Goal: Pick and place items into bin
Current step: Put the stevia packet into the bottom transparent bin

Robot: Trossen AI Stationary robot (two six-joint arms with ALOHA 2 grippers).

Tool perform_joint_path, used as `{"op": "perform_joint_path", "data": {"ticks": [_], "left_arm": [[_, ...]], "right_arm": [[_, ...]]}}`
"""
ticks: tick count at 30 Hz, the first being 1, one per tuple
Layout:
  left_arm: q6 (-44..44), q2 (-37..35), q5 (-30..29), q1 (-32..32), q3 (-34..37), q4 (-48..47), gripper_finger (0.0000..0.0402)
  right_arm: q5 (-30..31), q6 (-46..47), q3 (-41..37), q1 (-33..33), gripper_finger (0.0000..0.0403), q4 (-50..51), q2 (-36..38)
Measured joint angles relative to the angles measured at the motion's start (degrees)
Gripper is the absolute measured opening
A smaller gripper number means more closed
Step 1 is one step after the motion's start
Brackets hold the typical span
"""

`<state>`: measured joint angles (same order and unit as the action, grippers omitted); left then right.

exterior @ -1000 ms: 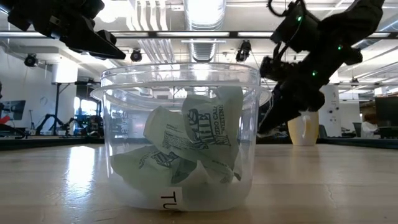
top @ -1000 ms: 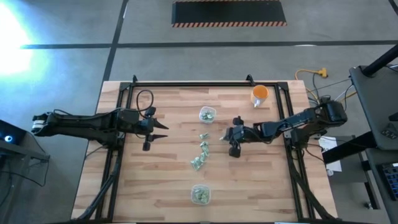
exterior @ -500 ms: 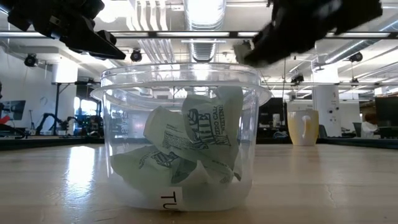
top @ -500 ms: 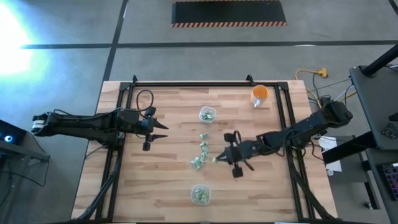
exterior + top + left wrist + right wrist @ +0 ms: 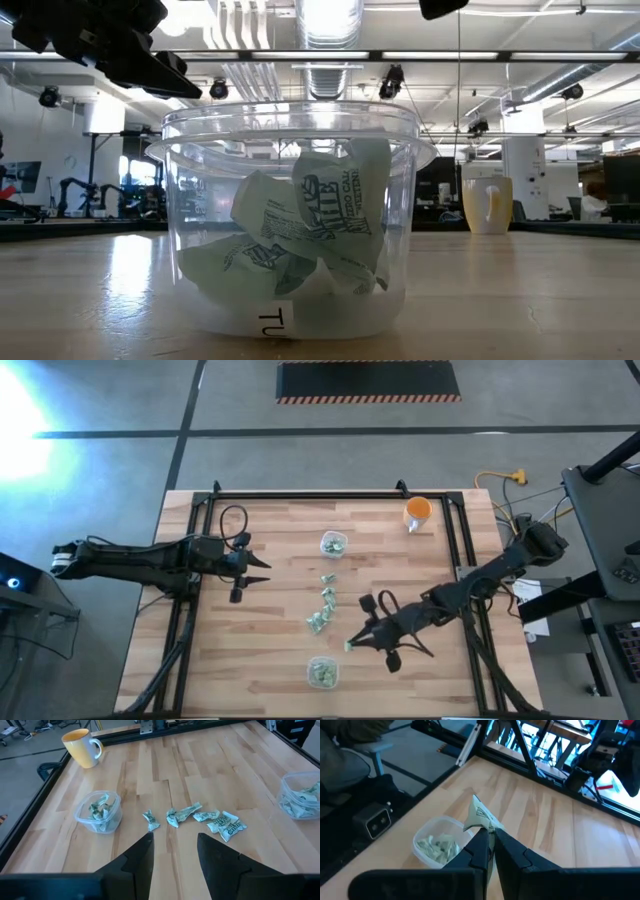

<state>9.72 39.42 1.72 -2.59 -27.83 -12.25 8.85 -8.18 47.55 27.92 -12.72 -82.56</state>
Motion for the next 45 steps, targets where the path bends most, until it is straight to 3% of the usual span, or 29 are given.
{"op": "perform_joint_path", "data": {"ticks": [6,11,16,28,45], "left_arm": [[0.0,0.0,0.0,0.0,0.1,0.8,0.0135],[0.0,0.0,0.0,0.0,0.1,1.1,0.0135],[0.0,0.0,0.0,0.0,0.1,1.1,0.0135],[0.0,2.1,0.0,0.0,0.1,1.1,0.0135],[1.2,5.4,0.0,0.0,-0.4,1.5,0.0135]], "right_arm": [[-1.2,-0.1,-0.1,-0.1,0.0017,-4.1,-2.9],[-9.8,-3.1,2.7,-0.2,0.0017,-8.3,-9.8],[-13.7,-4.4,10.0,-0.3,0.0017,-8.1,-17.5],[-16.3,-3.9,29.8,-2.6,0.0018,14.4,-32.7],[-16.4,-0.9,32.0,-2.8,0.0018,21.3,-33.4]]}}
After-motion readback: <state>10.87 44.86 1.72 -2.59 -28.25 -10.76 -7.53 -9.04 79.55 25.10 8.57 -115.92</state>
